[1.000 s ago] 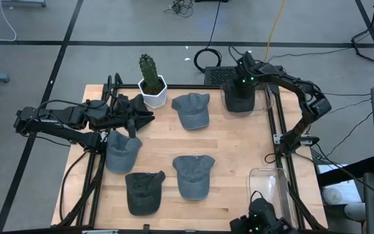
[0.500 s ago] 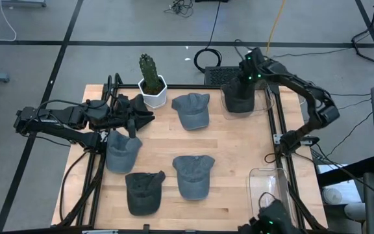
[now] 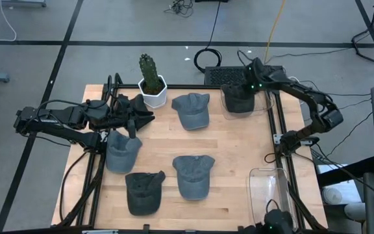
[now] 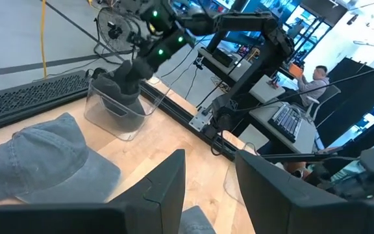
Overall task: Pick & Place hat
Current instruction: Put the middle black cap into the top transparent bin, then adjust the top transparent bin on the table
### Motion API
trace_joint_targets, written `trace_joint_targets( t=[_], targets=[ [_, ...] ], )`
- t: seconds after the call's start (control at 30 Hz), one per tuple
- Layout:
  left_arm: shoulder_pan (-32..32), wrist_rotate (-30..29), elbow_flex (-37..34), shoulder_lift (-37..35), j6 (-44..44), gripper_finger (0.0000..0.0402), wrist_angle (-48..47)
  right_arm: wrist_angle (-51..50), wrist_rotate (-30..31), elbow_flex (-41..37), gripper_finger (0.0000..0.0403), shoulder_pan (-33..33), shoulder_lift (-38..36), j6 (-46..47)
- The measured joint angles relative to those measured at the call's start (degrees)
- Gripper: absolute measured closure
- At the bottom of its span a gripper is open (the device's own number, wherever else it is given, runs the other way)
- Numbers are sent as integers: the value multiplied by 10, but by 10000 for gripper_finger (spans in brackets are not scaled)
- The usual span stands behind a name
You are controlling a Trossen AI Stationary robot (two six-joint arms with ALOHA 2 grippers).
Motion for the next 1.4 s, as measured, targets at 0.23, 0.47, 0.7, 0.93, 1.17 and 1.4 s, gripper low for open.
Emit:
trace_joint_targets(
  t=[0.23,0.47,0.7,0.93,1.17,1.4],
  targets=[
    [0,0,0,0,-6,254,0,3,85,-29,312,-12,0,-53],
    [0,0,0,0,-13,254,0,18,82,-17,312,-7,-48,-63],
    [0,0,0,0,-10,254,0,-3,25,-17,312,45,-128,19],
    [0,0,0,0,-9,254,0,-84,-67,-17,312,151,-173,-13],
    [0,0,0,0,0,254,0,-176,-69,-33,327,222,-191,122],
    [0,-14,0,11,31,254,1,-45,-85,-164,347,233,-149,289]
  ],
)
